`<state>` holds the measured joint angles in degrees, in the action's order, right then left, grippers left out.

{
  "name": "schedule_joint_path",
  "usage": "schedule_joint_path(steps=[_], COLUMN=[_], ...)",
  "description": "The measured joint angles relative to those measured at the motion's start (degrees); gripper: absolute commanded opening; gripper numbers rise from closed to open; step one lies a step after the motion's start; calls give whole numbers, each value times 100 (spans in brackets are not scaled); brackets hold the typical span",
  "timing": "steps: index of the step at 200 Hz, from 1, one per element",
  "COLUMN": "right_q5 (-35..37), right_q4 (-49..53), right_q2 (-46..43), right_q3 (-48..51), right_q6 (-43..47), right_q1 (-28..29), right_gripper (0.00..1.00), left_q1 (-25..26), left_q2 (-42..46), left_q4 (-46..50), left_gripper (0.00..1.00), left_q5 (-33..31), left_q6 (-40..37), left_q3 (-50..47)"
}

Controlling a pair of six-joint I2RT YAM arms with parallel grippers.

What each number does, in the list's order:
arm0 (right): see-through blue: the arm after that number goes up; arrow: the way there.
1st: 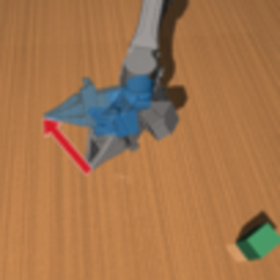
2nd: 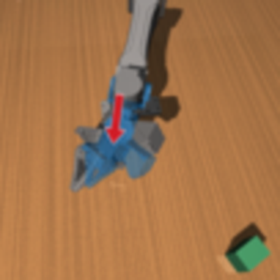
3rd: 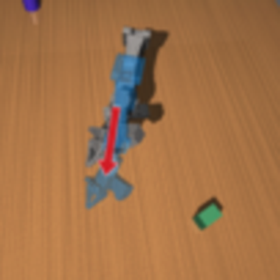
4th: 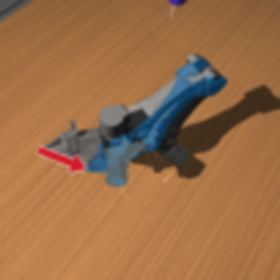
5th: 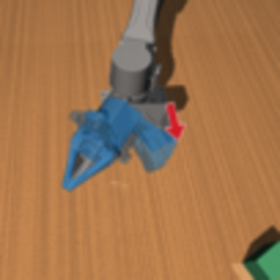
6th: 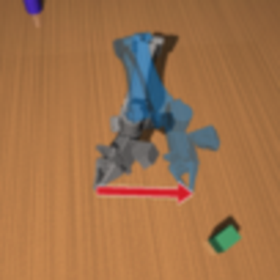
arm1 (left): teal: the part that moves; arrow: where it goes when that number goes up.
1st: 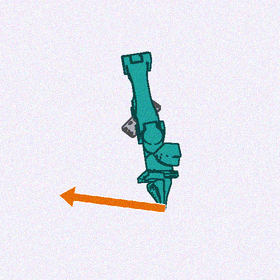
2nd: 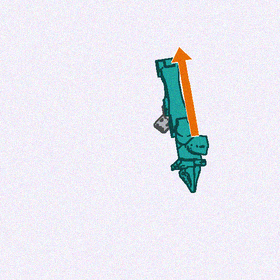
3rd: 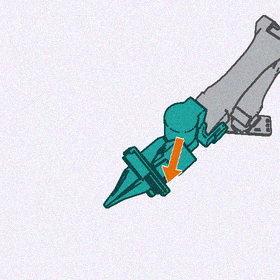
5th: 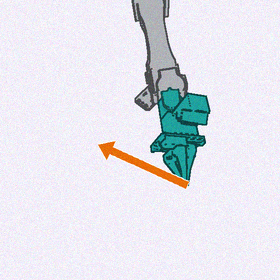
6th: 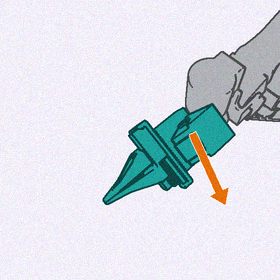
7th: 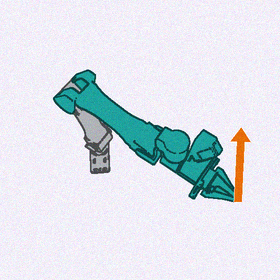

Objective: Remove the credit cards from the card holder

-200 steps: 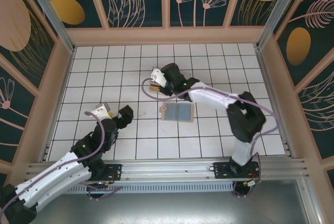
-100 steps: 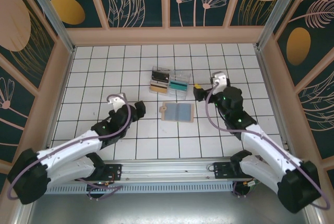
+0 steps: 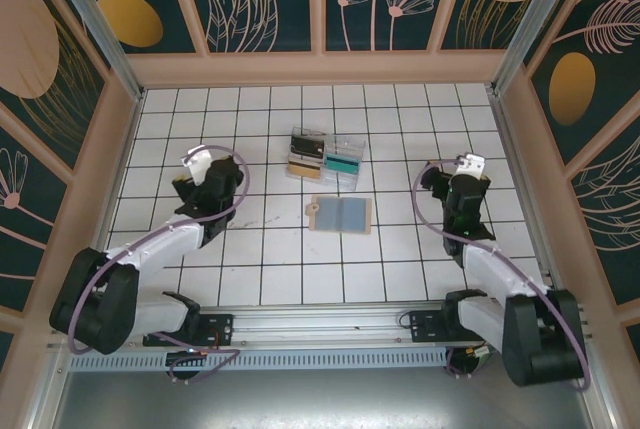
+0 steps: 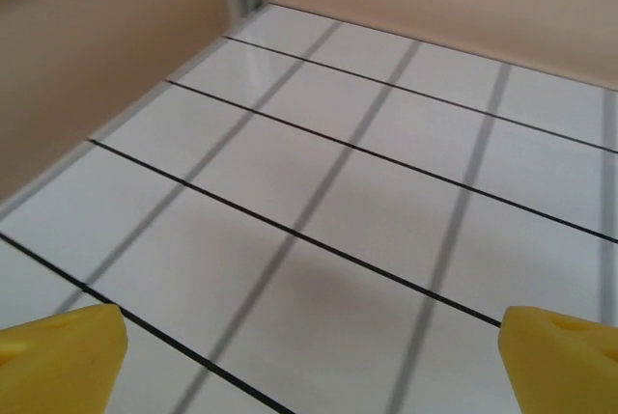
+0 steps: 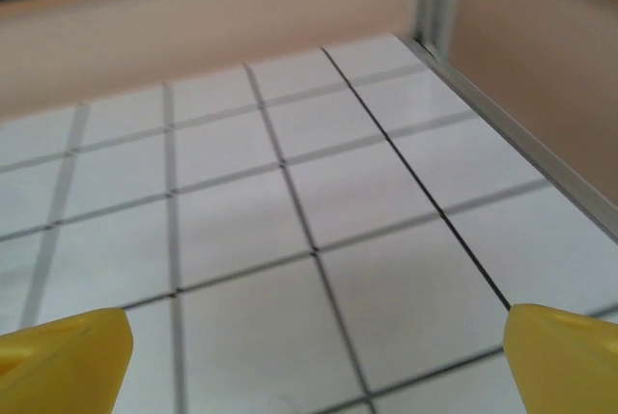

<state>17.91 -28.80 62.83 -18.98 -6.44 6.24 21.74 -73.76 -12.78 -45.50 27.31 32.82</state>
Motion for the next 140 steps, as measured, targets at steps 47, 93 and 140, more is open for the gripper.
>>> schedule_joint_path(steps=[47,93,140], right_q5=[-260,-721,-1480], right_q4=[-968,-1849,-2730], right_q2=[1316,1952,2162], right_q3=[-55,-59,94], right_q6=[-4,42,249], right_q1=[-448,-761,-935], right_gripper=[99,99,99], left_q1=[-859,-1390,-1821], left_q2=[-699,-1266,-1163], left_q4=[-1128,-2503,-4151], left_gripper=[99,99,99], left_q5=[-103,332,1143], left_q6=[-866,-1381,-1637], left_q3=[-26,-564,-1445])
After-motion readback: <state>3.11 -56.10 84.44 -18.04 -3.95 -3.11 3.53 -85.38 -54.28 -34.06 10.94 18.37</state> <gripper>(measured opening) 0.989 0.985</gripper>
